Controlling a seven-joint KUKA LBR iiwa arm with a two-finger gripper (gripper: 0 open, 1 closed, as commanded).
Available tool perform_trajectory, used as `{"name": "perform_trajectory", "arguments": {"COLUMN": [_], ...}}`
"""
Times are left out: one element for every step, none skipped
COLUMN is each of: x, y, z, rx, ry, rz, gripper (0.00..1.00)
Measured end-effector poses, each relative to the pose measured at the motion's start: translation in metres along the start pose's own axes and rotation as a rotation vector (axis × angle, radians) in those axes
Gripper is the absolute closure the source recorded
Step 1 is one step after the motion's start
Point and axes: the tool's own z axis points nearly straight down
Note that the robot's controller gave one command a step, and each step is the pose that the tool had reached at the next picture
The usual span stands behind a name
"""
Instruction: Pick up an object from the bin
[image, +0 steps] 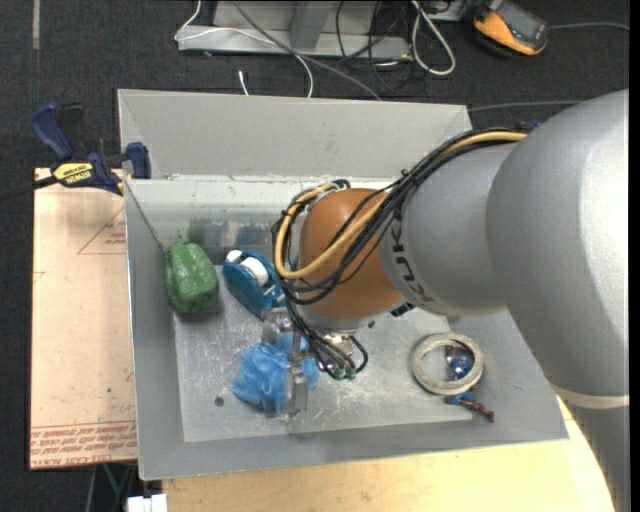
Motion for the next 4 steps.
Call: {"name": "perform_trajectory", "arguments": {"x": [0.005, 0.011, 0.012, 0.013], "y": [-0.003, -0.018, -0.018, -0.018], "z": [0.029, 0.029, 0.029, 0.015], "rx": [-0.005, -0.003, -0.003, -0.003], "ry": [-0.027, -0.011, -0.011, -0.005], "rz": [0.097, 0.119, 0.119, 0.119], "gripper": [0.00, 1.00, 1.00, 1.00]}}
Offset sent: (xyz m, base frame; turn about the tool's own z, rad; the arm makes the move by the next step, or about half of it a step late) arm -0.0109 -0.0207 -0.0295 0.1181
